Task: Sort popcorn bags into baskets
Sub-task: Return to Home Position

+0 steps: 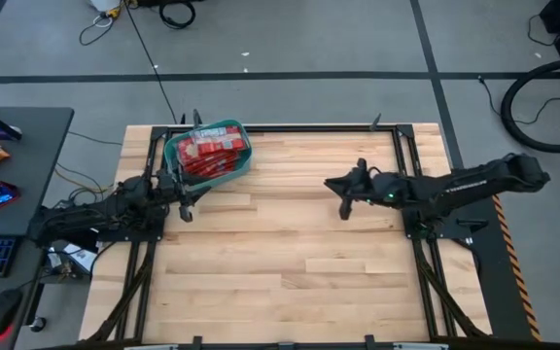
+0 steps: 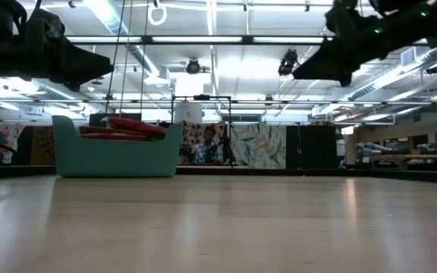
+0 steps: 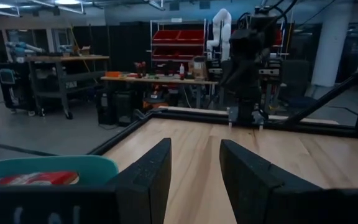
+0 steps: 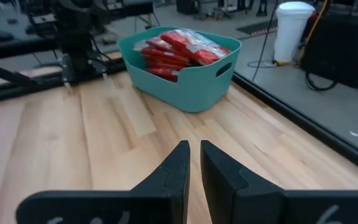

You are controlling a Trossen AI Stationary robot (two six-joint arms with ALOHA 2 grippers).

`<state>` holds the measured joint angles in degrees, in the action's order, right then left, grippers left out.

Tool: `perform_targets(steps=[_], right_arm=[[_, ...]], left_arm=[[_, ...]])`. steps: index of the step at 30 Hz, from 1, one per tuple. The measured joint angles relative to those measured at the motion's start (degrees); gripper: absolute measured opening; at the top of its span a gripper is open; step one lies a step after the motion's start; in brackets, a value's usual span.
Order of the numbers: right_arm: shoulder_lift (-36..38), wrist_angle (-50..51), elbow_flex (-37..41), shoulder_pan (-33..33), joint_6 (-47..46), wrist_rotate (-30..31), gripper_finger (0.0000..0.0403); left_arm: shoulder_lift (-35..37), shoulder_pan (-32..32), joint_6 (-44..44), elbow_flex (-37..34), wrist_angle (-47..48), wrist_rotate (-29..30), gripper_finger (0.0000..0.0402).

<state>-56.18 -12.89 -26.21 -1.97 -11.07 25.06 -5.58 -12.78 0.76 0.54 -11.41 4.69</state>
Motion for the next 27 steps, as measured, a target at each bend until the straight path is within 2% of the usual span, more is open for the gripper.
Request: perform_targets(steps=[5,17,22,27], right_arm=[[5.3,-5.4,7.1,-0.2,-1.8,-0.2,0.0043],[17.9,-7.8,20.0,-0.3,-6.4,-0.7,0.0043],[22.8,-12.5,25.7,-0.3,-7.5,-0.7,0.0043],[25.3,-11.2,25.8,-0.3,-7.7,-1.0,0.0043]], left_arm=[[0.0,0.0,0.1,0.0,0.3,0.0,0.0141],[0.0,0.0,0.1,0.0,0.5,0.0,0.0141],[0.0,0.0,0.1,0.0,-0.5,0.0,0.0141],[0.0,0.0,0.1,0.0,-0.5,0.0,0.0141]])
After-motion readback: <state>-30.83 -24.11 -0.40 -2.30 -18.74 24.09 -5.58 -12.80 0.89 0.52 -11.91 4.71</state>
